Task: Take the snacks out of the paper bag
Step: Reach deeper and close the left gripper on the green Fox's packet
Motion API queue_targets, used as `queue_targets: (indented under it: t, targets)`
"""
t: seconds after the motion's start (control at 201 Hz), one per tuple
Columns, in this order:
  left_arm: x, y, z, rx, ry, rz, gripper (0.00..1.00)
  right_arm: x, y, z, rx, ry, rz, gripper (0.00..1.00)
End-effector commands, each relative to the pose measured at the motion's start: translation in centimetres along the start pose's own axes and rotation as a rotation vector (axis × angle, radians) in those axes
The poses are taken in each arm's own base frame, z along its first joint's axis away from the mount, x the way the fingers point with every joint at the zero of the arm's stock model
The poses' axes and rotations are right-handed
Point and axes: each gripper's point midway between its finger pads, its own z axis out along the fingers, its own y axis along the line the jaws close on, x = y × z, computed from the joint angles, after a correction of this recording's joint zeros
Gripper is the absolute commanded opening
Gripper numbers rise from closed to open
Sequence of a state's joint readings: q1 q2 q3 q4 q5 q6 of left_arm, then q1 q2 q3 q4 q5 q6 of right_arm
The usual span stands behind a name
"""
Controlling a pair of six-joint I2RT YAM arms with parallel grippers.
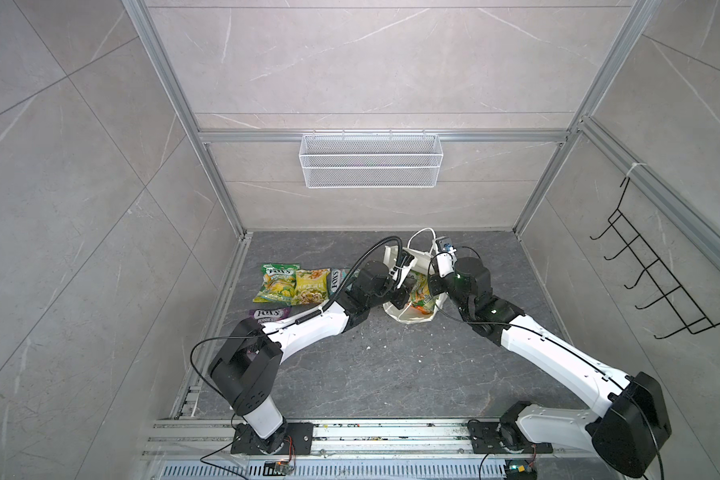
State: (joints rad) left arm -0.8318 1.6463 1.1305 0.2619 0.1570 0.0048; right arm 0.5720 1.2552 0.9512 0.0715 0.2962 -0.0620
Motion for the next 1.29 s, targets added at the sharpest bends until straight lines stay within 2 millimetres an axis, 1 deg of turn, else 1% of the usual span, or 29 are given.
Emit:
queue_targets:
  t: [0.0,0.045,0.169,0.274,0.383,0.423,0.503,0.533,0.617,0.747,0.846,0.946,1.025,1.08,1.16,1.219,1.289]
  targets:
    - [0.3,-2.2,0.6,0.058,0.017,0.102,0.1,-3.8,-0.3,-0.5,0.008,-0.107,0.06,0.0]
    - [0.9,-2.6,0.9,0.069,0.032,0.112,0.09,-4.0,-0.4,-0.5,0.011,-0.107,0.061,0.0]
    - [1.6,-3.7,1.5,0.096,0.048,0.146,0.08,-3.9,-0.6,-0.7,0.015,-0.103,0.055,0.0]
    - [3.0,-3.6,2.6,0.094,0.11,0.172,0.07,-3.9,-0.7,-0.9,0.025,-0.11,0.054,0.0]
    - [3.8,-3.3,3.2,0.08,0.153,0.175,0.06,-3.9,-0.9,-1.0,0.035,-0.104,0.046,0.0]
    - [4.1,-2.8,3.5,0.053,0.17,0.17,0.06,-3.9,-1.0,-1.0,0.037,-0.104,0.044,0.0]
    - [5.4,-1.7,4.4,0.004,0.231,0.157,0.03,-3.9,-1.0,-1.1,0.038,-0.114,0.046,0.0]
    - [5.9,-1.3,4.7,-0.016,0.247,0.156,0.04,-3.9,-1.0,-1.1,0.038,-0.116,0.047,0.0]
    - [6.5,-0.3,5.3,-0.063,0.262,0.129,0.05,-3.9,-0.9,-1.0,0.029,-0.115,0.043,0.0]
    - [6.3,0.9,5.6,-0.099,0.244,0.079,0.07,-3.9,0.1,-1.0,-0.024,-0.127,0.03,0.0]
    - [6.1,2.2,5.9,-0.093,0.23,-0.006,0.1,-3.9,0.6,-1.0,-0.049,-0.131,0.025,0.0]
    - [5.6,3.4,5.7,-0.098,0.189,-0.066,0.17,-3.8,0.7,-1.2,-0.059,-0.134,0.022,0.0]
    - [5.7,4.5,5.7,-0.119,0.174,-0.093,0.24,-3.5,0.9,-1.3,-0.071,-0.139,0.017,0.0]
    - [5.3,5.1,5.8,-0.125,0.156,-0.105,0.28,-3.1,1.1,-1.2,-0.079,-0.137,0.013,0.0]
    - [4.7,5.4,5.9,-0.127,0.138,-0.111,0.31,-2.7,1.3,-1.0,-0.086,-0.124,0.013,0.0]
    - [4.3,5.8,6.1,-0.144,0.125,-0.114,0.4,-2.5,1.5,-1.0,-0.098,-0.123,0.012,0.0]
    - [4.1,6.0,6.4,-0.151,0.113,-0.107,0.41,-2.3,1.7,-1.0,-0.106,-0.126,0.011,0.0]
